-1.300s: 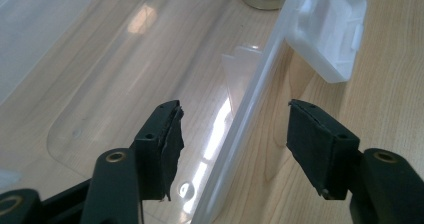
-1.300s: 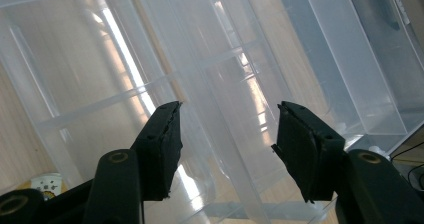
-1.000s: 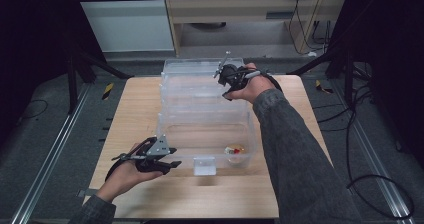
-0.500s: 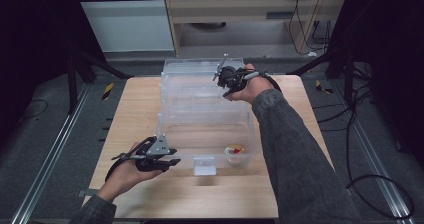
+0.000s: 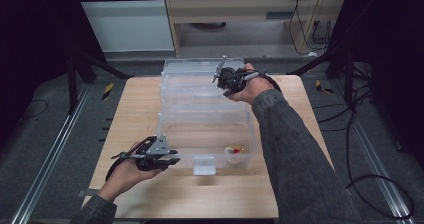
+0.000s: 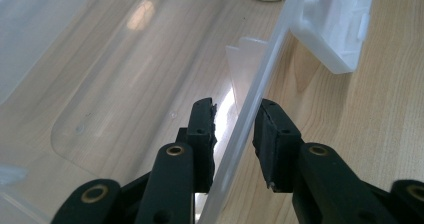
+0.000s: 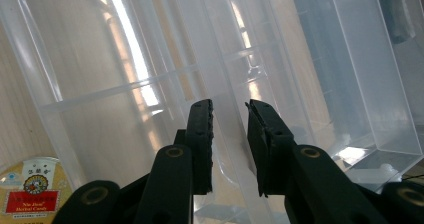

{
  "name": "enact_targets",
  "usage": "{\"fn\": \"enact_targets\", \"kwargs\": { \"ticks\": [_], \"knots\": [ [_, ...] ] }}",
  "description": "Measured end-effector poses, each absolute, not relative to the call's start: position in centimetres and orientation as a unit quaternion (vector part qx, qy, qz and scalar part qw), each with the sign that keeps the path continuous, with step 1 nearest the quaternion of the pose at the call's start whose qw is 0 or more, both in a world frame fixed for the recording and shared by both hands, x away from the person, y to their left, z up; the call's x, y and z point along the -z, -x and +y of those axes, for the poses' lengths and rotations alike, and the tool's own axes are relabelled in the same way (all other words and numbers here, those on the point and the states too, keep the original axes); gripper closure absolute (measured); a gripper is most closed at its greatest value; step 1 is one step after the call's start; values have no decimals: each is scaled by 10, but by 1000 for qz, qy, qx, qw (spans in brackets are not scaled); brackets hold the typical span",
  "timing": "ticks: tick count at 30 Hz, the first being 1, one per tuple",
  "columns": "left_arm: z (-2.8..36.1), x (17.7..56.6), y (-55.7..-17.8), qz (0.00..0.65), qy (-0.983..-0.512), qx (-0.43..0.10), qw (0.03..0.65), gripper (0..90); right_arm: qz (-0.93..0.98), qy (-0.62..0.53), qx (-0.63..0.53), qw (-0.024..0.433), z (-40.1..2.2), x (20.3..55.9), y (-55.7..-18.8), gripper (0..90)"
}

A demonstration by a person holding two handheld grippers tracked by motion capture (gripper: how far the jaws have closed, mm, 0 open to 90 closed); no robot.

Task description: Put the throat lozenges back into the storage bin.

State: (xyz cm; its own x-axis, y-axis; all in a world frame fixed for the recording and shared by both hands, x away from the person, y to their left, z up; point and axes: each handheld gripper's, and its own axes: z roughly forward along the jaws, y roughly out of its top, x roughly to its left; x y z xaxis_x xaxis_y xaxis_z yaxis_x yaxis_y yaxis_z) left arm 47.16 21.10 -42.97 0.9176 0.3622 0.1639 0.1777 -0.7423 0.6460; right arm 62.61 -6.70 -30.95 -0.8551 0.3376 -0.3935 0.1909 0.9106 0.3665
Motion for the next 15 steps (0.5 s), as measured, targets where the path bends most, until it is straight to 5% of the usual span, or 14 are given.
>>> {"fn": "enact_targets", "kwargs": {
  "ticks": [15],
  "knots": [
    [210, 430, -474, 146, -924, -135, 328, 692, 950, -140, -158, 230, -65, 309, -625, 737]
  ]
}}
